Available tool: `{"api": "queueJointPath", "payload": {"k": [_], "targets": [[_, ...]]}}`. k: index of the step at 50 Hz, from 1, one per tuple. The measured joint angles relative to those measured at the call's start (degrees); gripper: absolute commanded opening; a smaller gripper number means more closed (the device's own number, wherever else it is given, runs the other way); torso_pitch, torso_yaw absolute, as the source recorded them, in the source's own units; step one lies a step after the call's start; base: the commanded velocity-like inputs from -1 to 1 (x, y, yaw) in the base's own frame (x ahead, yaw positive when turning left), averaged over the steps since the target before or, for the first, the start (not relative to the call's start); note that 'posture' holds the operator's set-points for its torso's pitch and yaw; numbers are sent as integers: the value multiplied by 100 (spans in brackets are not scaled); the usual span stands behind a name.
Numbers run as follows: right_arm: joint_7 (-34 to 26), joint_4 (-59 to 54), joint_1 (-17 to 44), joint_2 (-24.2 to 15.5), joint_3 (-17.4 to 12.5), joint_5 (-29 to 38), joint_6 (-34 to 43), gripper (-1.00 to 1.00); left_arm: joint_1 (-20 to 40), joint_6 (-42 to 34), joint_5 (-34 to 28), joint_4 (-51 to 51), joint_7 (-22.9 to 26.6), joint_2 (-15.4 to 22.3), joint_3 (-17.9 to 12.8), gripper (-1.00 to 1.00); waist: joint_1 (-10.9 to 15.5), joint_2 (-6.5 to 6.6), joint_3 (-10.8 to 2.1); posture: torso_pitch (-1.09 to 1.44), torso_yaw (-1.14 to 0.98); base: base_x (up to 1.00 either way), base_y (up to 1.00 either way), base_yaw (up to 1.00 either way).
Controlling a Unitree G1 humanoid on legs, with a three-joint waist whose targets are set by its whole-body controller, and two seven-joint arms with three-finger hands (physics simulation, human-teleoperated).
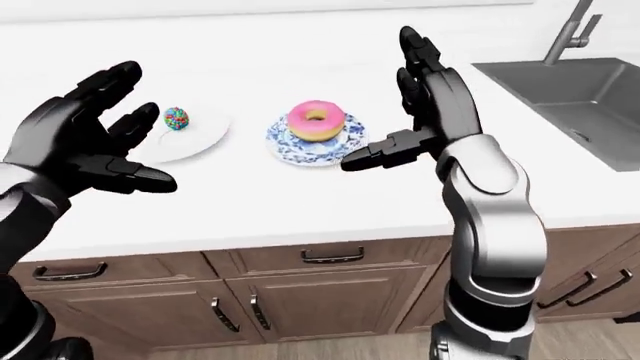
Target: Move the dessert items from the plate to the tray.
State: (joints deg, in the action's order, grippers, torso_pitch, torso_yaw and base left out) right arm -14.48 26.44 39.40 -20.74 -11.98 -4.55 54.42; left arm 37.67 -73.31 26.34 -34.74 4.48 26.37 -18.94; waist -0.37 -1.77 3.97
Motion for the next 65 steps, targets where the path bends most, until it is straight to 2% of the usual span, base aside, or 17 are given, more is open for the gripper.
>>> {"api": "queueJointPath", "payload": {"k": [2, 4, 5, 7, 10, 12, 19, 21, 25, 27, 31, 32, 38, 43, 51, 57, 65], "targets": [[52, -25, -22, -16, -101, 40, 90, 100, 41, -66, 74, 132, 37, -13, 123, 100, -69, 196, -95, 0, 0, 0, 0, 100], [93, -5, 74, -23, -86, 67, 46, 100, 72, -56, 94, 94, 36, 41, 60, 100, -81, 448, -47, 0, 0, 0, 50, 50], [83, 3, 130, 16, 4, 48, -12, 100, 2, -29, 67, 37, 15, 88, -56, 100, 10, 452, -14, 0, 0, 0, 15, 0], [23, 51, 92, 62, 93, -36, -113, 100, 47, 6, -8, 18, -44, 142, -166, 100, 60, 518, -115, 0, 0, 0, 0, 0], [-52, 10, 59, 87, 272, -123, -107, 100, 147, -58, -63, 81, -147, 168, -253, 100, 49, 467, -35, 0, 0, 3, 2, 0], [-82, -57, 72, 58, 292, -121, -32, 100, 114, -106, -51, 203, -156, 170, -180, 100, 76, 438, -105, 0, 0, 17, 18, 0], [4, 209, 119, 5, 36, 29, -247, 100, 240, -80, 134, -74, -145, 255, -246, 100, 71, -60, -236, 0, 0, 8, 24, 0], [-2, 117, 35, 6, 65, 67, -283, 100, 160, -14, 162, -28, -132, 200, -167, 100, -13, 83, -204, 0, 0, 0, 20, 0], [-71, -74, -27, 40, 133, 166, -165, 100, 111, -153, 233, 104, -111, 186, -54, 100, -32, -114, -194, 0, 0, 0, 61, 0], [-104, -31, -2, 45, 110, 168, -170, 100, 136, -187, 249, 34, -127, 209, -99, 100, -17, -14, -210, 0, 0, 0, 34, 0], [-125, 52, 80, -20, -33, 142, -174, 100, 297, -152, 284, -108, -169, 270, -167, 100, -99, 351, -58, 0, 0, 0, 0, 0], [-122, 46, 138, -39, -50, 121, -156, 100, 312, -125, 272, -73, -178, 292, -155, 100, -101, 500, -88, 0, 0, 0, 0, 0], [-186, -33, 238, -167, 18, -114, 22, 100, 335, -183, 54, 360, -183, 298, -24, 100, 61, 4, 24, 0, 0, 0, 0, 0], [-135, -5, 327, -387, -144, -136, 43, 100, 385, -112, 54, 257, -81, 279, 63, 100, 60, 107, -80, 0, 0, 0, 0, 0], [-834, -59, 469, -1223, 110, 287, 651, 100, 444, -203, 7, 82, -70, 197, 53, 100, 55, 140, -128, 0, 0, 0, 0, 0], [-1873, -204, 423, -1783, 335, 1332, 590, 100, 555, -469, 14, -76, -116, 151, 17, 100, 41, 127, -86, 0, 0, 0, 0, 0], [-3432, -527, 584, -1980, 418, 3135, -310, 100, 515, -405, -20, -117, -94, 78, 134, 100, 5, 176, -85, 0, 0, 0, 0, 0]]}}
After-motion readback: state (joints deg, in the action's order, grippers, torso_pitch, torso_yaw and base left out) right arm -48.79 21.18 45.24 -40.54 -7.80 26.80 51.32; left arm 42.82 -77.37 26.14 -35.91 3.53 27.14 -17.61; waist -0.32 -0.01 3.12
